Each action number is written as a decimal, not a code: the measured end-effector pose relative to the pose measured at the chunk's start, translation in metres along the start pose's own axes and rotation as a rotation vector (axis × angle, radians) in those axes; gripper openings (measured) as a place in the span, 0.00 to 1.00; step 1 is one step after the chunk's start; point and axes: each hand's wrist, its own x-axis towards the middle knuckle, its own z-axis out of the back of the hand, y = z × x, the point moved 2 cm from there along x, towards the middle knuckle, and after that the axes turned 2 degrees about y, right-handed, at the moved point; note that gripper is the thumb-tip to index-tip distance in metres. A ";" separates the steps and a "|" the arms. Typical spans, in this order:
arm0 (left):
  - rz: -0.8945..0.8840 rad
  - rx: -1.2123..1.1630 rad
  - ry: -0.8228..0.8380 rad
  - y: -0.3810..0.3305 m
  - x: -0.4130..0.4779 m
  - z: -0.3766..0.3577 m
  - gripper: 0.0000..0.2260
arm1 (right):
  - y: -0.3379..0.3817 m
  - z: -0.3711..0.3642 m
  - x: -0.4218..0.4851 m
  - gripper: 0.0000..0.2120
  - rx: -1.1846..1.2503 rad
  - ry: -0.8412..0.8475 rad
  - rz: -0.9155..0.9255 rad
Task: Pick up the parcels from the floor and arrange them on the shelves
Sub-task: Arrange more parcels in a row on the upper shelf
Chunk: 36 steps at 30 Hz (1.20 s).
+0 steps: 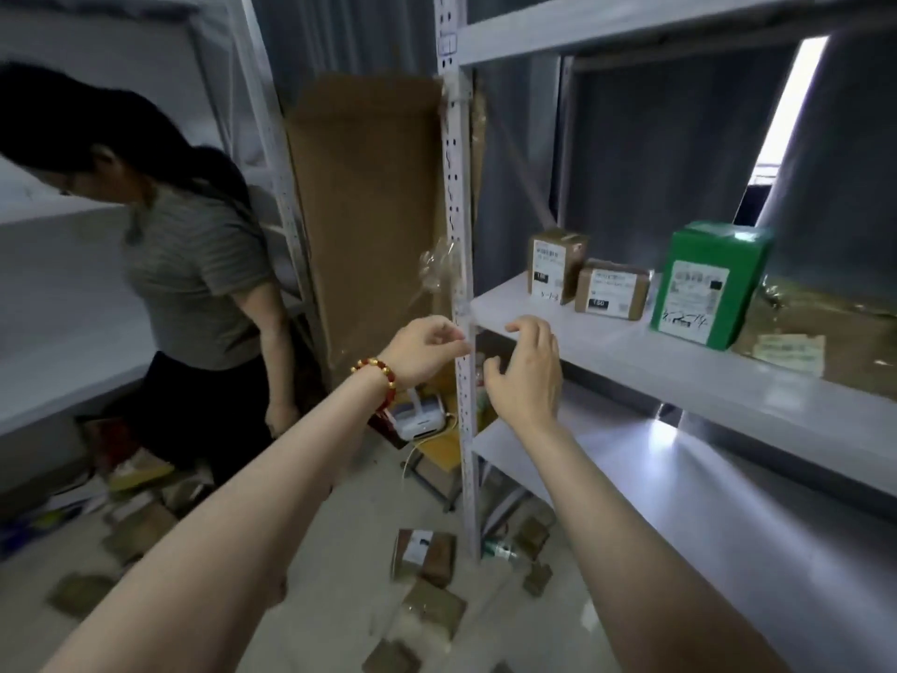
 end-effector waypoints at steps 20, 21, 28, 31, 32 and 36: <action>0.090 0.252 0.351 0.270 -0.065 -0.310 0.11 | -0.207 -0.166 -0.294 0.18 -0.127 0.234 -0.236; 0.089 0.247 0.353 0.290 -0.068 -0.332 0.10 | -0.226 -0.183 -0.312 0.18 -0.136 0.253 -0.247; 0.142 0.320 0.372 0.464 -0.091 -0.479 0.18 | -0.349 -0.325 -0.438 0.22 -0.148 0.433 -0.369; 0.206 0.388 0.402 0.543 -0.107 -0.531 0.20 | -0.393 -0.386 -0.502 0.24 -0.145 0.498 -0.414; 0.226 0.416 0.414 0.567 -0.114 -0.546 0.21 | -0.406 -0.407 -0.523 0.24 -0.144 0.532 -0.434; 0.329 0.420 0.477 0.651 -0.134 -0.599 0.27 | -0.454 -0.476 -0.600 0.27 -0.132 0.678 -0.571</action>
